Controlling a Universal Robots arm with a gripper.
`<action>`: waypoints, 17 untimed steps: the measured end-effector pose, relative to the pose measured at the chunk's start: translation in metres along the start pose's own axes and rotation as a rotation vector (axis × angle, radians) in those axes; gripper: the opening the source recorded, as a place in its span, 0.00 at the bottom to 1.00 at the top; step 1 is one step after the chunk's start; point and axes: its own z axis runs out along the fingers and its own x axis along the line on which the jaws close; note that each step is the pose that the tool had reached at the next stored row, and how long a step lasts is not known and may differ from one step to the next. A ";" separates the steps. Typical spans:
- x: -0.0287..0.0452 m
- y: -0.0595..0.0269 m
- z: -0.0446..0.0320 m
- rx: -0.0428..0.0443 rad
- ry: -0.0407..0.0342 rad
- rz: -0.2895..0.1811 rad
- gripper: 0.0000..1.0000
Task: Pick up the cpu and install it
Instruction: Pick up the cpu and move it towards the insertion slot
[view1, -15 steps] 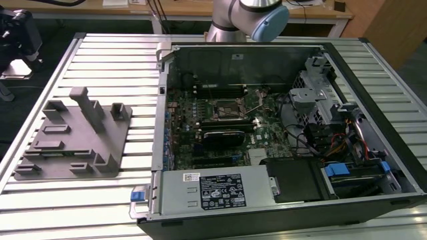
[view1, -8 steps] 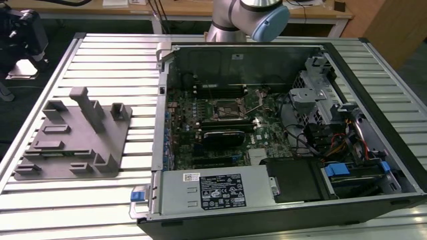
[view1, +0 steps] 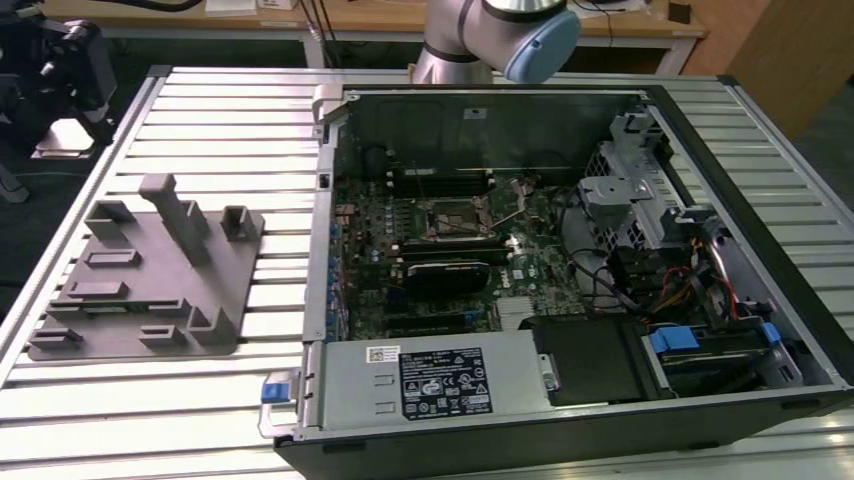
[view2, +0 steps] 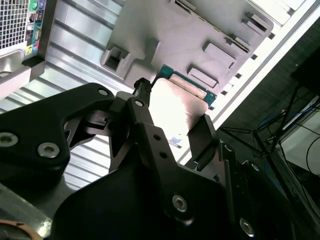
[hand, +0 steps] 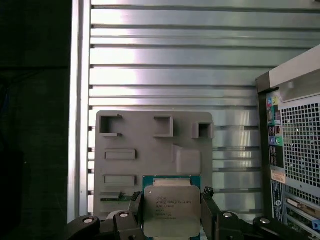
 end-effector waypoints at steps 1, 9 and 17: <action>-0.0022 0.0000 0.0001 -0.0001 0.0000 0.000 0.55; -0.0219 0.0005 0.0009 -0.0001 -0.0001 0.000 0.55; -0.0426 0.0009 0.0016 -0.0001 -0.0001 0.000 0.55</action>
